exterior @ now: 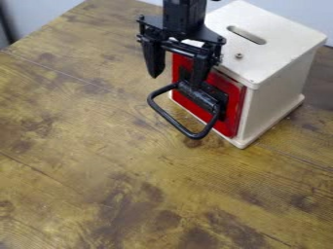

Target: Close the drawer

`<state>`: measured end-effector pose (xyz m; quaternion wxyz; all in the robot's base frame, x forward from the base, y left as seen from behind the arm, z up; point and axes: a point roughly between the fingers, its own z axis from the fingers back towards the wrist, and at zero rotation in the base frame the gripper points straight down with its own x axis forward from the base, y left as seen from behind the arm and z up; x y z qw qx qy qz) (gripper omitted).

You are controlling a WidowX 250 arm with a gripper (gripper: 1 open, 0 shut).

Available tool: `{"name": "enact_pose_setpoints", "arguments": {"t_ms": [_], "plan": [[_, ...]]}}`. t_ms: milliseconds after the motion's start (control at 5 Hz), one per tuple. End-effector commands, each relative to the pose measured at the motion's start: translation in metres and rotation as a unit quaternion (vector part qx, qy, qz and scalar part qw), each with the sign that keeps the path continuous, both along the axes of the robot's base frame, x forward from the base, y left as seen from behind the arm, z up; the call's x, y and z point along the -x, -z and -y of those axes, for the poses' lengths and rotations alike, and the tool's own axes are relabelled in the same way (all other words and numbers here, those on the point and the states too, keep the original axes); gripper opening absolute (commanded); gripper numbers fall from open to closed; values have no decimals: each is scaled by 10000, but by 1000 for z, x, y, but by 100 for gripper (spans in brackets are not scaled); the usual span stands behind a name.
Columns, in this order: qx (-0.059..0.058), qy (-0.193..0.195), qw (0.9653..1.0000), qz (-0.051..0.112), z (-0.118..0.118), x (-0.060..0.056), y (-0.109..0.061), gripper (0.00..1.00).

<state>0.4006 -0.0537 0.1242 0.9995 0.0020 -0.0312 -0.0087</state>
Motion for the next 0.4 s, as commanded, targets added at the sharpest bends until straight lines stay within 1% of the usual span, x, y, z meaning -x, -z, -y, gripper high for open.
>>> {"name": "enact_pose_setpoints", "arguments": {"t_ms": [0, 200], "plan": [[98, 40, 9956, 931, 0, 4, -67, 100], [112, 111, 9961, 873, -9, -1, -60, 100]]}}
